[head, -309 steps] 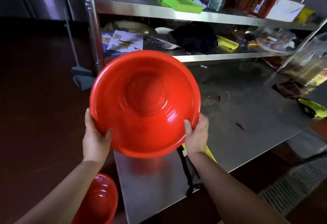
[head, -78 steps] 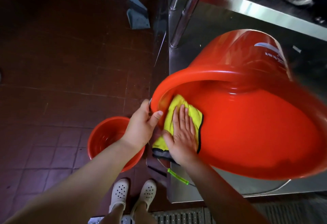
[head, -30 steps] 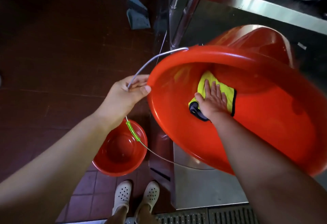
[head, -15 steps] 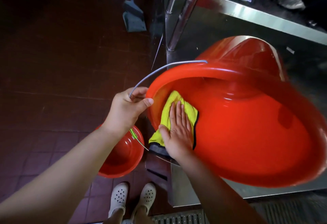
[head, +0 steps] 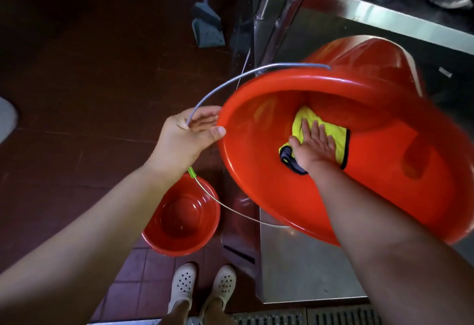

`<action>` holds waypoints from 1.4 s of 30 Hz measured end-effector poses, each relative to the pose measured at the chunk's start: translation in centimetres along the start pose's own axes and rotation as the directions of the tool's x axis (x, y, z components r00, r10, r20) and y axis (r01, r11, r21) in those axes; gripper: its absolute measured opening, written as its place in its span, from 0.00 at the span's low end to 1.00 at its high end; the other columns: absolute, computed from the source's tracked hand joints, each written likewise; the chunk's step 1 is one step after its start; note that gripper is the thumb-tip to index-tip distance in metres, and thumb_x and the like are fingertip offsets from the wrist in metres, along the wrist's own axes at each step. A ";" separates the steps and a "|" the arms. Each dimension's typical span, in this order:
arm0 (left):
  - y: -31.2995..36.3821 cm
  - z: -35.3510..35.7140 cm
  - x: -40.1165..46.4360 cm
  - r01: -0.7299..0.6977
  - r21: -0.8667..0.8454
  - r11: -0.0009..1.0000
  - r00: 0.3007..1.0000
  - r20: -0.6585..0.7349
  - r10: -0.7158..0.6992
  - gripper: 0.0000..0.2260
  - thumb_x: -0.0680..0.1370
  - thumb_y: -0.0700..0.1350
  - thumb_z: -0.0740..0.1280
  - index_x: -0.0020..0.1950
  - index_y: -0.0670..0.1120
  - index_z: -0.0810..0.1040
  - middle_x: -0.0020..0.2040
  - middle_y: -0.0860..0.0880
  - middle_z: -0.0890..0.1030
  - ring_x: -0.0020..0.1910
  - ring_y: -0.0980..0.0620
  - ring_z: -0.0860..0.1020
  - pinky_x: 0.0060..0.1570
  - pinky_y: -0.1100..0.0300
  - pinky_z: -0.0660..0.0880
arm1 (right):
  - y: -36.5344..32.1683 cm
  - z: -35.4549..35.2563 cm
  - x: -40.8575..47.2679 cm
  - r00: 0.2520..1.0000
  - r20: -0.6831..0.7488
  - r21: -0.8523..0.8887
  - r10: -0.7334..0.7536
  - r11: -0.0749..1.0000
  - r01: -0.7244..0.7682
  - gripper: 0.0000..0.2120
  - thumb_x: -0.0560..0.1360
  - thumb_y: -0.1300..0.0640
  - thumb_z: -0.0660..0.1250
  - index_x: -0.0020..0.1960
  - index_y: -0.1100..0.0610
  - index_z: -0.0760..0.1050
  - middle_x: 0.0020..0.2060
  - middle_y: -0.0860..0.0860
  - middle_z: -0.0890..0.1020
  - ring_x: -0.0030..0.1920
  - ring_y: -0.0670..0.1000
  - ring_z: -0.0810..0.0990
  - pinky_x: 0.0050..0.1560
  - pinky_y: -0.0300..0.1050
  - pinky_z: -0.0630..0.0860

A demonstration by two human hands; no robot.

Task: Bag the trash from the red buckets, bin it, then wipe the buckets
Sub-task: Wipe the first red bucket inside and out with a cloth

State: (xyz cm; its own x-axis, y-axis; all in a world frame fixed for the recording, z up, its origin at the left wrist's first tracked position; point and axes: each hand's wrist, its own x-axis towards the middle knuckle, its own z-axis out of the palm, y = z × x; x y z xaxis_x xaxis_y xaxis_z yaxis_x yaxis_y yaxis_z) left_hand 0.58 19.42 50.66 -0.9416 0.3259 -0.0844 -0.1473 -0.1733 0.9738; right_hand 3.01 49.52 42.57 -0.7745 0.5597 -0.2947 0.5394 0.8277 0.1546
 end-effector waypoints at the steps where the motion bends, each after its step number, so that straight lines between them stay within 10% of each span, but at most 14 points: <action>1: -1.1 -0.1 -0.6 0.038 -0.065 0.997 0.997 -0.059 -0.042 0.15 0.70 0.32 0.71 0.54 0.45 0.79 0.50 0.47 0.83 0.51 0.53 0.82 0.50 0.63 0.78 | 0.0 0.0 0.0 1.000 0.003 0.000 0.004 1.000 -0.004 0.31 0.79 0.38 0.45 0.77 0.46 0.38 0.77 0.50 0.43 0.77 0.50 0.42 0.74 0.51 0.43; 13: -8.3 2.9 -5.6 0.248 -0.448 0.859 0.918 -0.176 -0.357 0.08 0.68 0.39 0.72 0.46 0.46 0.79 0.40 0.51 0.85 0.42 0.54 0.83 0.43 0.63 0.79 | -5.3 2.3 -10.1 0.977 -0.169 0.236 -0.131 0.957 0.169 0.35 0.77 0.40 0.54 0.77 0.49 0.42 0.77 0.50 0.47 0.77 0.50 0.44 0.74 0.49 0.43; 18: -7.3 3.1 -5.0 0.198 -0.361 0.911 0.928 -0.231 -0.293 0.10 0.69 0.33 0.71 0.43 0.47 0.78 0.34 0.55 0.82 0.37 0.59 0.79 0.45 0.65 0.76 | -6.7 3.4 -15.7 0.945 -0.218 0.277 -0.243 0.913 0.299 0.36 0.70 0.35 0.40 0.73 0.47 0.32 0.75 0.46 0.40 0.76 0.46 0.39 0.75 0.44 0.39; 30: -1.6 0.8 -0.1 -0.030 -0.087 0.996 0.990 -0.139 0.018 0.12 0.67 0.34 0.75 0.43 0.49 0.79 0.38 0.53 0.84 0.41 0.57 0.82 0.42 0.66 0.77 | 0.1 1.8 -1.2 0.995 -0.096 0.175 -0.039 0.983 0.055 0.32 0.78 0.40 0.51 0.77 0.46 0.41 0.77 0.48 0.45 0.77 0.49 0.43 0.74 0.49 0.43; 42: -7.7 3.7 -4.7 0.236 -0.272 0.933 0.960 -0.082 -0.267 0.06 0.72 0.45 0.68 0.41 0.47 0.72 0.35 0.52 0.80 0.37 0.56 0.80 0.41 0.63 0.77 | -4.4 2.9 -9.7 0.974 -0.187 0.253 -0.124 0.953 0.170 0.34 0.77 0.40 0.50 0.77 0.49 0.41 0.77 0.51 0.46 0.77 0.50 0.44 0.74 0.48 0.44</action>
State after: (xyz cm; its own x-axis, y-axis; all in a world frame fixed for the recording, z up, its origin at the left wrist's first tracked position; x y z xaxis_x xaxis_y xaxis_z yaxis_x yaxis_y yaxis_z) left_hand 7.26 22.69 44.29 -0.8895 0.2835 -0.3585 -0.4425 -0.3378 0.8307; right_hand 9.05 40.34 42.04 -0.8835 0.4502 -0.1297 0.4658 0.8736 -0.1408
